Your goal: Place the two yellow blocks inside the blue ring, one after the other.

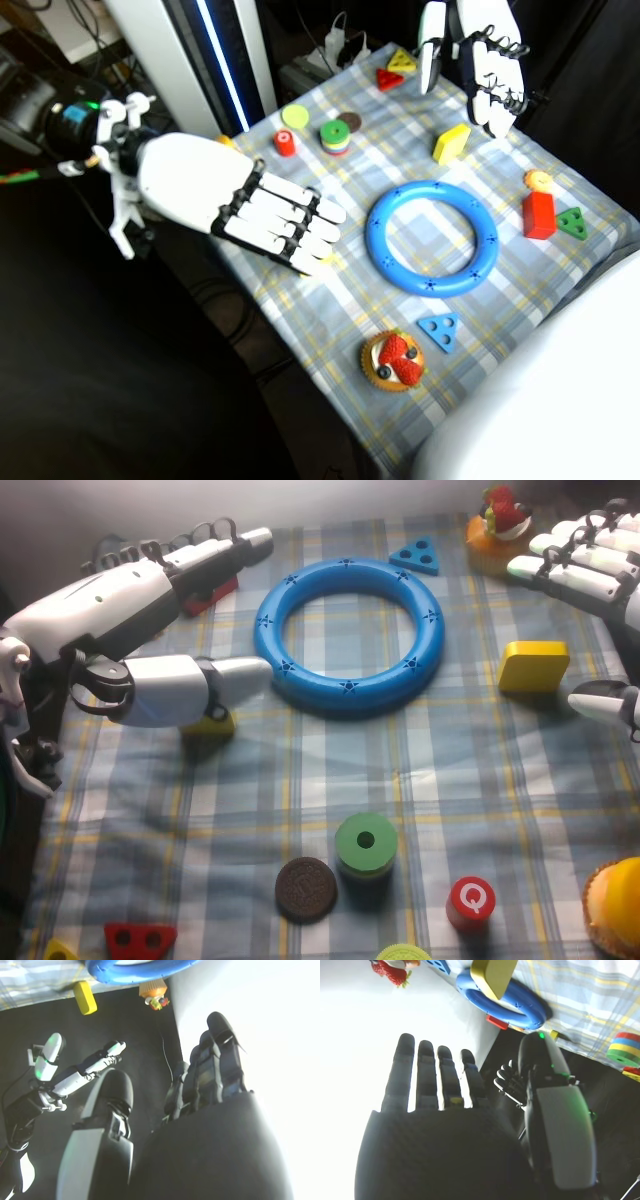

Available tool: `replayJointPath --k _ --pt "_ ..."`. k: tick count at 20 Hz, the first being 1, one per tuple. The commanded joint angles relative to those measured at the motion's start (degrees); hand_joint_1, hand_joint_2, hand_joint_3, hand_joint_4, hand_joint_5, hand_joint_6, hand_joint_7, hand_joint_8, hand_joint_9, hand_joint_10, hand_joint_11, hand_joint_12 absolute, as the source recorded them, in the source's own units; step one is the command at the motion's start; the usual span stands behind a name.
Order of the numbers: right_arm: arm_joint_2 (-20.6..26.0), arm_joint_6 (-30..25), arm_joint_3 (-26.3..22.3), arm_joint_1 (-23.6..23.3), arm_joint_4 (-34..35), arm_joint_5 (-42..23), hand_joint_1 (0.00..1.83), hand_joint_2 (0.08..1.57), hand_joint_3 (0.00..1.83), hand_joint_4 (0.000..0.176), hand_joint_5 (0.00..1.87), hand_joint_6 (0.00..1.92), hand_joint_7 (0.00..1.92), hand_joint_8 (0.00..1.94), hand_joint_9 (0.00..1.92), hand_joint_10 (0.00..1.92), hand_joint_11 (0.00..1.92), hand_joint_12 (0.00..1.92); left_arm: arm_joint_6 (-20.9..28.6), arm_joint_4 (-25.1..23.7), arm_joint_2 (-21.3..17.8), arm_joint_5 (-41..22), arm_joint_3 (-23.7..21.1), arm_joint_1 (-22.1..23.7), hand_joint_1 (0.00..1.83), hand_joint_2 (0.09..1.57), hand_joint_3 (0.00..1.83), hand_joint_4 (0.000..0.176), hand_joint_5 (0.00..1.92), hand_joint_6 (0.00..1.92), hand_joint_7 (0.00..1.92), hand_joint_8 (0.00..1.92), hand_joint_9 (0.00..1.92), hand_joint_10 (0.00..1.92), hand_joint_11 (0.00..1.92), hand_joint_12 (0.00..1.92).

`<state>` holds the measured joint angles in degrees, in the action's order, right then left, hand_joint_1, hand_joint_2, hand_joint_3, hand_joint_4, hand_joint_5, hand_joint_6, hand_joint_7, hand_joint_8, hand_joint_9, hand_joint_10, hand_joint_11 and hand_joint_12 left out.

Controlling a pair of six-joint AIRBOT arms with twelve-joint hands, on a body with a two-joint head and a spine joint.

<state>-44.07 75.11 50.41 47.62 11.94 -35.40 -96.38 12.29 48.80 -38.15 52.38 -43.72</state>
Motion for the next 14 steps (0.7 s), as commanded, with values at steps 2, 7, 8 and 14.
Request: replayJointPath --k 2,7,8,14 --pt "-0.1 0.2 0.2 -0.9 -0.3 -6.7 0.56 1.22 0.03 0.0 0.0 0.0 0.0 0.0 0.0 0.0 0.0 0.0 0.2 -0.3 0.3 -6.6 0.3 0.8 0.53 1.24 0.0 0.039 0.09 0.0 0.08 0.0 0.07 0.05 0.0 0.83" --pt "-0.1 0.2 0.2 -0.6 -0.3 -6.7 0.5 1.24 0.02 0.0 0.0 0.0 0.0 0.0 0.0 0.0 0.0 0.0 -2.4 2.6 0.3 -4.9 0.7 0.0 0.85 1.11 0.0 0.051 0.12 0.0 0.07 0.0 0.04 0.01 0.0 0.28" --pt "-0.1 0.2 0.2 -0.6 -0.3 -6.7 0.5 1.24 0.02 0.0 0.0 0.0 0.0 0.0 0.0 0.0 0.0 0.0 -3.7 3.7 0.3 -4.6 0.7 -0.3 0.91 1.08 0.0 0.056 0.14 0.0 0.07 0.0 0.04 0.0 0.0 0.07" --pt "-0.1 0.2 0.2 -0.4 0.0 -6.7 0.51 1.24 0.01 0.0 0.0 0.0 0.0 0.0 0.0 0.0 0.0 0.0 -10.9 10.7 2.2 -0.3 2.7 -0.7 1.06 1.01 0.0 0.029 0.27 0.02 0.25 0.03 0.15 0.03 0.02 0.01"
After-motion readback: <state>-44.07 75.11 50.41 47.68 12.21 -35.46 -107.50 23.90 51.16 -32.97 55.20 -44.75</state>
